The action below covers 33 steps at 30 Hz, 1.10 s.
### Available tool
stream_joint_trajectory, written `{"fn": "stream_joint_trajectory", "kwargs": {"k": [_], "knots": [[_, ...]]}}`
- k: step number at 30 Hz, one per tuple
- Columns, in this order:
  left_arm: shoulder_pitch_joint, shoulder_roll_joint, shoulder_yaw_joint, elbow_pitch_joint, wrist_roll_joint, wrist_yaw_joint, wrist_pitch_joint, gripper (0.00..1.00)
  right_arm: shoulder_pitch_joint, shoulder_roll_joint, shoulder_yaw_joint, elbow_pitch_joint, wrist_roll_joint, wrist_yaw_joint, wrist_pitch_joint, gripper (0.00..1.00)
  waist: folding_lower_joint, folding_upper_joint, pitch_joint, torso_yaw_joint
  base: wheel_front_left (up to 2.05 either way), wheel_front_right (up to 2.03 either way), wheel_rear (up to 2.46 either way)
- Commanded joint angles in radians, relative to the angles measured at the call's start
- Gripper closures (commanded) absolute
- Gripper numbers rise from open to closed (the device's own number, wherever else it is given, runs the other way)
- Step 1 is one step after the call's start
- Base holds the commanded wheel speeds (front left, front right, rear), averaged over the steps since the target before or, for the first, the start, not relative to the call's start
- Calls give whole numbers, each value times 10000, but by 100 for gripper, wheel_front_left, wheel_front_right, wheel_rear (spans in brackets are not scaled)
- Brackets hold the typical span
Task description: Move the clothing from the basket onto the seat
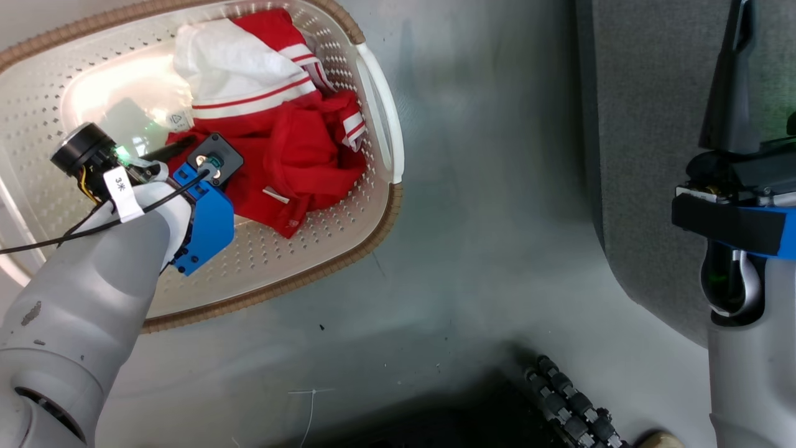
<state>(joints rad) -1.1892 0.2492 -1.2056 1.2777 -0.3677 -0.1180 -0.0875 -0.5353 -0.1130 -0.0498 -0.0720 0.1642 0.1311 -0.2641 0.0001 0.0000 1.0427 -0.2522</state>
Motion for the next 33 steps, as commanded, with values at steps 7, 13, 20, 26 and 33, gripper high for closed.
{"fn": "stream_joint_trajectory", "kwargs": {"k": [7,13,20,26,33], "knots": [[-281,-8,-110,82,-7,207,203,0,-185,-74,-55,-180,-76,-5,-1,0,-1,0,368,56,0,0,0],[-329,-62,-223,112,128,370,430,0,-160,-103,-120,-246,-117,-3,-1,0,-1,0,430,97,0,0,0],[-338,-63,-332,125,193,401,559,100,-200,-106,-145,-266,-186,-5,-1,0,-1,0,381,105,0,0,0],[-259,-127,-383,128,120,315,585,100,-184,-85,-169,-224,-203,-5,-1,0,-1,0,241,148,0,0,0],[-77,-401,-343,126,-72,231,276,100,-165,-132,-183,-149,-193,-5,-2,0,-1,0,-106,359,0,0,0]]}}
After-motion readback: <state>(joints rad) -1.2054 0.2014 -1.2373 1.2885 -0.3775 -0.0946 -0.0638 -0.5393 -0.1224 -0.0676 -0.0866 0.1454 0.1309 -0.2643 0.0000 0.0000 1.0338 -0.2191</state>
